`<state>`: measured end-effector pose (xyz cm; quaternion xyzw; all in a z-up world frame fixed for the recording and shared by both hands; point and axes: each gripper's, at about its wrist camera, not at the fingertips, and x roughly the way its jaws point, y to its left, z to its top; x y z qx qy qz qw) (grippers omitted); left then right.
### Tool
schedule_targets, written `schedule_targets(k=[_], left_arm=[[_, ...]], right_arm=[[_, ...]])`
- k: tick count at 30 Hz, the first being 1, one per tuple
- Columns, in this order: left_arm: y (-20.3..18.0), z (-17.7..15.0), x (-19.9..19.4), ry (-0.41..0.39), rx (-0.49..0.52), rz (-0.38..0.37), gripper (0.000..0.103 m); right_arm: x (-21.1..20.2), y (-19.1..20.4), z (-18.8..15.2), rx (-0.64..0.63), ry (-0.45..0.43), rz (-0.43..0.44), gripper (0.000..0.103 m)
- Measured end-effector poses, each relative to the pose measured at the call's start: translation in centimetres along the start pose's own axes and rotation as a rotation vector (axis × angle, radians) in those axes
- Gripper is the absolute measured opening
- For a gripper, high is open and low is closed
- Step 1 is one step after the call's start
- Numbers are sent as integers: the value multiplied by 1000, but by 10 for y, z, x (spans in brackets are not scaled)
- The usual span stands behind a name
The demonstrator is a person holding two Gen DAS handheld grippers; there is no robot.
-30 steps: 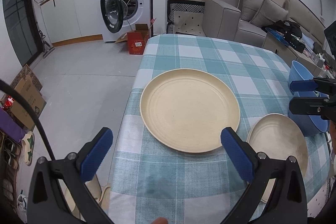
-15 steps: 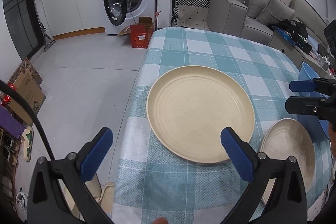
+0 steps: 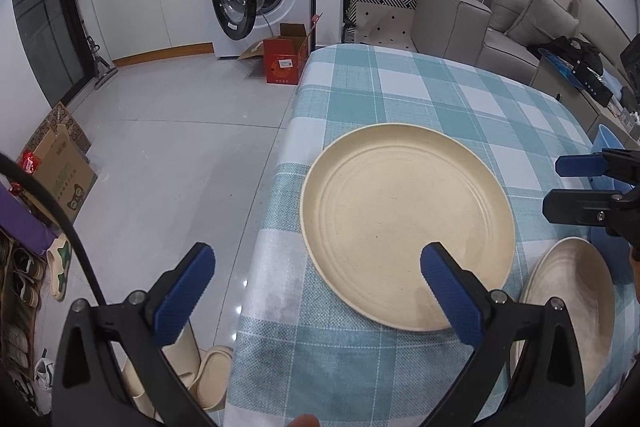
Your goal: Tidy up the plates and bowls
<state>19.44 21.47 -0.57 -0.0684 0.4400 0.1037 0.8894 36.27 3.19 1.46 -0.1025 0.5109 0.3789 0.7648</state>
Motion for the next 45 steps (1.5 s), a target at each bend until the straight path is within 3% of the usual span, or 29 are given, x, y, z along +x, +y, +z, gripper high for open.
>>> schedule_targets(k=[22, 34, 36, 45], left_arm=[[23, -4, 35, 65, -50, 15, 103], [22, -6, 44, 78, -44, 8, 99], [22, -6, 46, 85, -47, -5, 89], [15, -5, 48, 87, -40, -41, 67]], right_arm=[[46, -8, 19, 50, 58, 19, 101], [65, -29, 17, 117, 89, 13, 86], [68, -33, 15, 128, 96, 17, 84], [79, -40, 10, 145, 136, 27, 69]])
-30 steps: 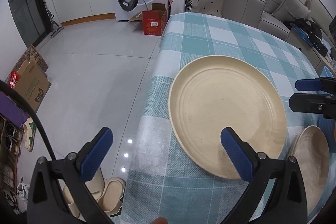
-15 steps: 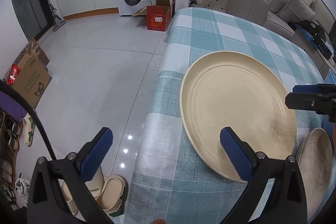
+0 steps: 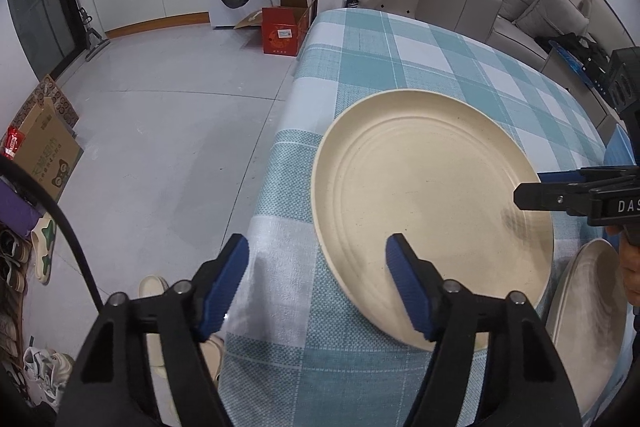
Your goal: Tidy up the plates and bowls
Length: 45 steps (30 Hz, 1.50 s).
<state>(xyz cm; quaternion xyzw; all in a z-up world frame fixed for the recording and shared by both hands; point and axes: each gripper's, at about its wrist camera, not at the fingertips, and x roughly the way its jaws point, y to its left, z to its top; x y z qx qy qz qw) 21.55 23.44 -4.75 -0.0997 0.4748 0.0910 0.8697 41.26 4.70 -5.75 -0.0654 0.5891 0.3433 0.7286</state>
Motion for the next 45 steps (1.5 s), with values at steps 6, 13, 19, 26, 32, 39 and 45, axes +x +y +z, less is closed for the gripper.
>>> schedule_targets(k=[6, 13, 19, 26, 32, 39, 45], left_arm=[[-2, -1, 3, 13, 7, -11, 51], [-6, -2, 3, 19, 17, -32, 39], [-11, -3, 1, 16, 31, -47, 32], [-11, -3, 0, 16, 34, -41, 27], [-12, -4, -1, 17, 41, -34, 26], [-14, -5, -6, 8, 47, -29, 26], [-18, -5, -15, -11, 61, -16, 26]], right_arm=[[4, 1, -1, -2, 11, 5, 64], [4, 6, -4, -32, 7, -2, 57], [3, 7, -7, -49, 8, -18, 47], [2, 9, -9, -58, 6, -26, 34], [2, 12, -12, -80, -2, -66, 28], [-4, 13, -12, -95, -15, -82, 25], [-11, 16, -15, -112, -32, -93, 25]])
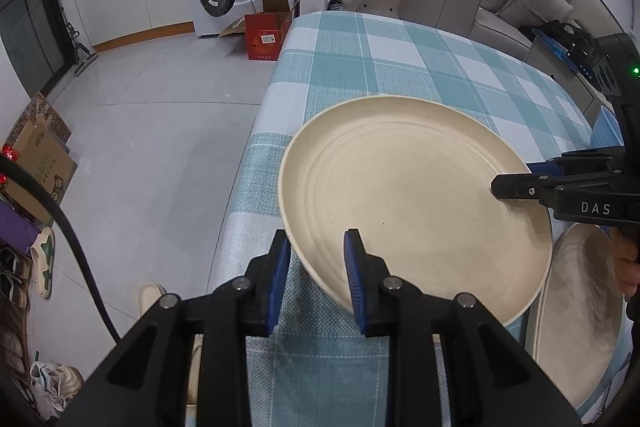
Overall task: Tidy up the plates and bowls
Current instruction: 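Lift the gripped cream plates off the cloth with both grippers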
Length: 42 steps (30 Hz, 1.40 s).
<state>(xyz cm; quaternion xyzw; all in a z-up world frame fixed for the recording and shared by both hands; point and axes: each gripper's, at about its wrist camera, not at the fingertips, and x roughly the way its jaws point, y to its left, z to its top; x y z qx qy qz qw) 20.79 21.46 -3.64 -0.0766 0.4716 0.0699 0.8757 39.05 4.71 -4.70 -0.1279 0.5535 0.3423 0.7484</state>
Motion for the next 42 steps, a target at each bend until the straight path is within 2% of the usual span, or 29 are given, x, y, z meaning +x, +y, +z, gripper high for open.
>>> schedule_targets(k=[14, 42], left_arm=[[-9, 0, -13, -34, 16, 1, 26], [-33, 5, -67, -149, 58, 5, 26]], right_arm=[[-18, 3, -10, -19, -46, -21, 25], [-94, 15, -38, -39, -192, -74, 25]])
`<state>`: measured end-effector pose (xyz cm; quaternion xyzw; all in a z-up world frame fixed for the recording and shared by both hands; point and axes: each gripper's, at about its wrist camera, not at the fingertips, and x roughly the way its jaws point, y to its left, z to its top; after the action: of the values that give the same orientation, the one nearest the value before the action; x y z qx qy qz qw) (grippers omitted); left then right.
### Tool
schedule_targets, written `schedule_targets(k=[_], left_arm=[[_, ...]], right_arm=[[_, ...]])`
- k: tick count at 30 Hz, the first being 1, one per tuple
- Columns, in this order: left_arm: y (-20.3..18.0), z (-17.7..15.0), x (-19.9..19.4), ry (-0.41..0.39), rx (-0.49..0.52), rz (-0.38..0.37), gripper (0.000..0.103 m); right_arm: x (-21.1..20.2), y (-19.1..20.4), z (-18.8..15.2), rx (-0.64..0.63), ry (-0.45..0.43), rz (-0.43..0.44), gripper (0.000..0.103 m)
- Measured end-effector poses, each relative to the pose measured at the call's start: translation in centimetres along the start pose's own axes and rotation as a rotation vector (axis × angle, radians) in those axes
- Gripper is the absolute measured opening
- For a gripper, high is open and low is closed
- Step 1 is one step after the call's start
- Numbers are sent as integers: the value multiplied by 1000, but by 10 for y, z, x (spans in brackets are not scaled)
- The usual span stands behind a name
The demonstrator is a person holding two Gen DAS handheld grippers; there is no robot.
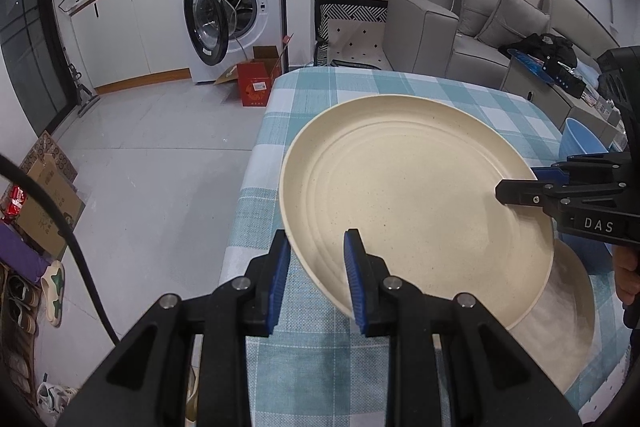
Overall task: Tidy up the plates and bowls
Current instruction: 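Lift the gripped cream plates off the cloth with both grippers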
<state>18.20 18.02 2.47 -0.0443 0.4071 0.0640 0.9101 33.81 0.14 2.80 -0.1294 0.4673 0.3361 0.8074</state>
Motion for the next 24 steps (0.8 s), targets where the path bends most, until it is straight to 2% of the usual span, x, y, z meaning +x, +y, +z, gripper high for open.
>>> schedule_targets(k=[10, 24], left_arm=[[-15, 1, -14, -24, 26, -9, 26], [-32, -3, -26, -42, 59, -32, 26]], right_arm=[[-31, -1, -15, 6, -45, -13, 25], [-58, -6, -35, 21, -60, -39, 25]])
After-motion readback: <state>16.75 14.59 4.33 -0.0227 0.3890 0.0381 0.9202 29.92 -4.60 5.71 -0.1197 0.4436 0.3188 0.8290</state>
